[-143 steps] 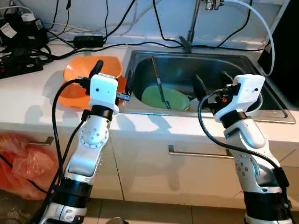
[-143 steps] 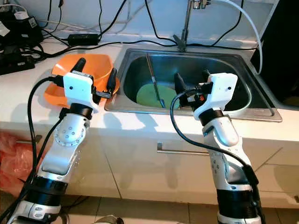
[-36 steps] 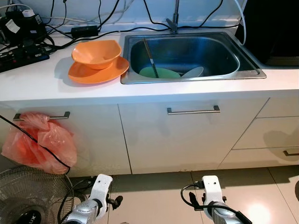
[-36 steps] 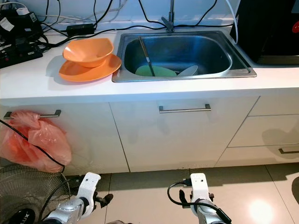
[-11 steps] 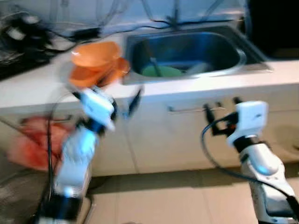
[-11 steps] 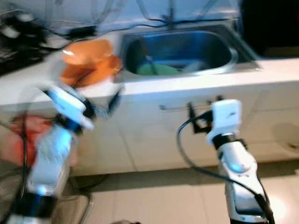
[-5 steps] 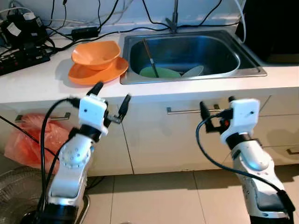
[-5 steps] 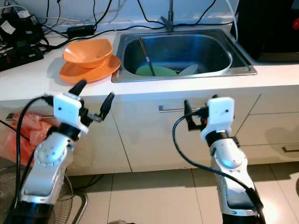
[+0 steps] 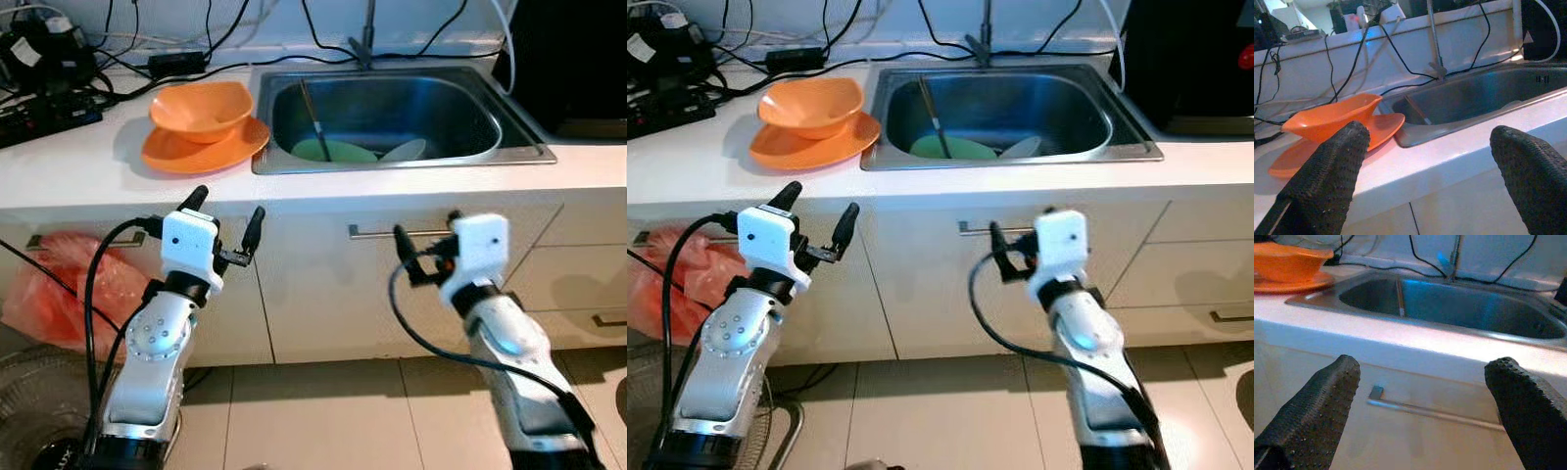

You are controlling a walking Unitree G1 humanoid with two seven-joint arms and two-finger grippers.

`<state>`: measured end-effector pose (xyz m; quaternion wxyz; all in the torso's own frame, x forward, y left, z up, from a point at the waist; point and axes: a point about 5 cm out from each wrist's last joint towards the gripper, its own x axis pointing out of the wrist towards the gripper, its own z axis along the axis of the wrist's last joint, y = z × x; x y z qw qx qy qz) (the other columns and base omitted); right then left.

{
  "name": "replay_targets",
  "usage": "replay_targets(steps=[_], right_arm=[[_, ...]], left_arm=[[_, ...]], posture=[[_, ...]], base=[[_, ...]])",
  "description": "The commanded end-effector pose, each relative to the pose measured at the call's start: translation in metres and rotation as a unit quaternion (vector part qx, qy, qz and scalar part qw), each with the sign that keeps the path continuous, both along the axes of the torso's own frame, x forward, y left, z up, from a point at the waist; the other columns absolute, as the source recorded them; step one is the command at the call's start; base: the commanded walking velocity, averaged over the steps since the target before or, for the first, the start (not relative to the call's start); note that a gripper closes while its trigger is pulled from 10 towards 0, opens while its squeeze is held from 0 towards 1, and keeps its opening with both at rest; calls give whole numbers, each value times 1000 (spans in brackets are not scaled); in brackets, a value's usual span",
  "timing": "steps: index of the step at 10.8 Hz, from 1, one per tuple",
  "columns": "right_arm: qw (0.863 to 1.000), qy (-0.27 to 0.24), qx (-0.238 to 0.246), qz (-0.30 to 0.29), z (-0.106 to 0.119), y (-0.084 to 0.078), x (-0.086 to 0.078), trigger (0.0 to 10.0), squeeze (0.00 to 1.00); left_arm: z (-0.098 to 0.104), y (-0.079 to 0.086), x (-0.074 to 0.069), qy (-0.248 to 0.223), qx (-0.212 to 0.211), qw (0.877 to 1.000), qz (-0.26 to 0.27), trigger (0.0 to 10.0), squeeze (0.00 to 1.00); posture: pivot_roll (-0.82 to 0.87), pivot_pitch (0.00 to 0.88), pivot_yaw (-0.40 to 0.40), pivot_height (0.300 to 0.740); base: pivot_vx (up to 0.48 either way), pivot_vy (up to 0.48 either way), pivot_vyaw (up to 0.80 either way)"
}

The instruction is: Kitchen organization

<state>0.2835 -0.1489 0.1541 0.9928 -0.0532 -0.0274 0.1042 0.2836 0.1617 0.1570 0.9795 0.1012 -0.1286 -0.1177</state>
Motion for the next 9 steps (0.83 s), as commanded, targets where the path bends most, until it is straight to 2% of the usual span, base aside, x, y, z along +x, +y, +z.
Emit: replay_targets(steps=[1,4,6,8,9], right_arm=[[1000,-10,-3,2,2,4,3,10000,0],[999,-26,22,-33,1,8,4,10000,0],[998,-31,30,-40,-7,19,6,10000,0],[999,-37,10,-28,-4,13,8,10000,0],[999,-43,-11,-16,0,4,10,10000,0]], left_arm=[[0,6,4,7,10,1000,4,10000,0],[0,6,9,11,21,1000,-8,10000,0],[9,13,18,4,44,999,-18,10000,0],[10,18,22,1,39,999,-3,10000,0],[3,13,18,6,24,1000,7,10000,0]], posture=[[76,22,70,740],[87,0,170,740],[117,0,215,740],[106,0,170,740],[105,0,132,740]], base=[[0,0,0],[0,0,0],[0,0,0],[0,0,0],[0,0,0]])
